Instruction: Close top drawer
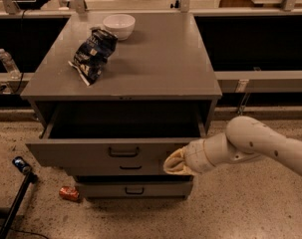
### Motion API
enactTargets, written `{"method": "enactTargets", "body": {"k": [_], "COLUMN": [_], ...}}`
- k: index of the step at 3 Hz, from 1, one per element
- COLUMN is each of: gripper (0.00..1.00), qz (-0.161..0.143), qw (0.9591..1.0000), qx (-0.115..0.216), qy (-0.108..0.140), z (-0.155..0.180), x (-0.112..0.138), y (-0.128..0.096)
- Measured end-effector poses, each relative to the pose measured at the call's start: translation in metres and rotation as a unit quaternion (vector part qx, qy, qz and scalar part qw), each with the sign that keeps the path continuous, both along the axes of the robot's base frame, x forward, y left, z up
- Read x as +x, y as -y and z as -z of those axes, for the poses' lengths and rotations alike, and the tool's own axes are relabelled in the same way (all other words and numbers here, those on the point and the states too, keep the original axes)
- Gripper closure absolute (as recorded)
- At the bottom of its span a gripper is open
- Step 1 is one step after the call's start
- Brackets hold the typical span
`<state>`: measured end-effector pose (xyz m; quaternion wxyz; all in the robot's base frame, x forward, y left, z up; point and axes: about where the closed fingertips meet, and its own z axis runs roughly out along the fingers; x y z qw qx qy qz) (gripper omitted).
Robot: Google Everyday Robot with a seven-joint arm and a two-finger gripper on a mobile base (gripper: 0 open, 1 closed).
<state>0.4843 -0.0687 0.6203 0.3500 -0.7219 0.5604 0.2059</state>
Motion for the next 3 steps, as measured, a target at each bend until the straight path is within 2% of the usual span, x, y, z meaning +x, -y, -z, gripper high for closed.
{"method": "enactTargets", "body": {"k": [1, 2, 3], "gripper": [1.0, 1.0, 1.0], "qz": [0.025, 0.051, 0.068], "qw": [0.9977, 0.9936, 0.9898], "qx": [-0.026, -0.037, -0.044], "qy": [0.058, 0.093, 0.117], "z": [0.005, 0.004, 0.004], "x": [0.043, 0.071, 0.091], "y": [-0.012, -0.02, -0.025]}}
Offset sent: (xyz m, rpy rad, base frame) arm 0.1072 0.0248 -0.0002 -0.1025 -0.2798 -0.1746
